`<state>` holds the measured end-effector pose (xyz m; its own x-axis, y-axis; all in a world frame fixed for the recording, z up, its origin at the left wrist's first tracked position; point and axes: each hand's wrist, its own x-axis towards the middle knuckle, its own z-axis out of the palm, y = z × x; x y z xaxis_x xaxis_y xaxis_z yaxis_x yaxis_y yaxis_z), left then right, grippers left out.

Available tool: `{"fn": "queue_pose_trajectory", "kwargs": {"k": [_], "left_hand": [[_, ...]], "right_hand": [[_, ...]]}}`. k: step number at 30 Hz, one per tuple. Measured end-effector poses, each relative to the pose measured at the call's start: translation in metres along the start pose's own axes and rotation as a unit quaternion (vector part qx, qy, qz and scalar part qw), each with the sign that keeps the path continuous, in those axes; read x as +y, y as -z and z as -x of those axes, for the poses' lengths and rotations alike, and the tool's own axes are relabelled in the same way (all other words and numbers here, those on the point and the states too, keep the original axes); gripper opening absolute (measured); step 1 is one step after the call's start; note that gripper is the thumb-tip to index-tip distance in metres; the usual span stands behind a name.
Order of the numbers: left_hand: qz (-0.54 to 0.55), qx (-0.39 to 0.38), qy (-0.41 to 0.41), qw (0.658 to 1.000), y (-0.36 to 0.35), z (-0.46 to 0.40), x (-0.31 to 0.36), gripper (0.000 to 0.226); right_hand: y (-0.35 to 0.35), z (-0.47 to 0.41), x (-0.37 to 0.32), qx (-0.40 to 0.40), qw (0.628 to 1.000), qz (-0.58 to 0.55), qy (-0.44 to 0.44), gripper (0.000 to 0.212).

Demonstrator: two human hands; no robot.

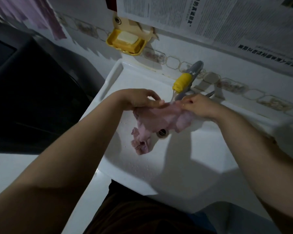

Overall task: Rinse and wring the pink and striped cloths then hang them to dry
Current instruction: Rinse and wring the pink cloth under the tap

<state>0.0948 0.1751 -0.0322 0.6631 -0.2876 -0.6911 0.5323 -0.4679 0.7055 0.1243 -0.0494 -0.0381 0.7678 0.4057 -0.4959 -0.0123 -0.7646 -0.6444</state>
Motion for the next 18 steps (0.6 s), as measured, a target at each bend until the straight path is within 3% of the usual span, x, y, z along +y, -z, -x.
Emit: {"fn": "queue_pose_trajectory", "kwargs": {"k": [3, 7, 9, 11, 13, 16, 18], "left_hand": [[-0.064, -0.029, -0.011, 0.997, 0.004, 0.004, -0.002, 0.038], [0.092, 0.045, -0.058, 0.993, 0.001, -0.001, -0.021, 0.070], [0.195, 0.129, -0.071, 0.970, -0.014, -0.011, -0.027, 0.065], [0.271, 0.223, -0.048, 0.935, -0.032, -0.022, -0.023, 0.054], [0.344, 0.281, -0.009, 0.896, -0.046, -0.028, -0.014, 0.047], [0.423, 0.256, 0.033, 0.869, -0.064, -0.029, 0.000, 0.047], [0.476, 0.218, 0.014, 0.852, -0.081, -0.027, 0.013, 0.039]], "right_hand": [[-0.001, -0.004, 0.001, 0.038, 0.986, -0.162, 0.002, 0.019], [-0.021, -0.016, -0.005, 0.117, 0.917, -0.381, -0.022, 0.018], [-0.031, -0.020, -0.012, 0.159, 0.862, -0.480, -0.024, 0.017], [-0.041, -0.020, -0.021, 0.240, 0.856, -0.456, -0.026, 0.015], [-0.057, -0.013, -0.032, 0.296, 0.891, -0.344, 0.002, 0.023], [-0.085, -0.004, -0.042, 0.264, 0.950, -0.138, 0.098, 0.045], [-0.083, -0.015, -0.041, 0.273, 0.958, -0.057, 0.070, 0.047]]}}
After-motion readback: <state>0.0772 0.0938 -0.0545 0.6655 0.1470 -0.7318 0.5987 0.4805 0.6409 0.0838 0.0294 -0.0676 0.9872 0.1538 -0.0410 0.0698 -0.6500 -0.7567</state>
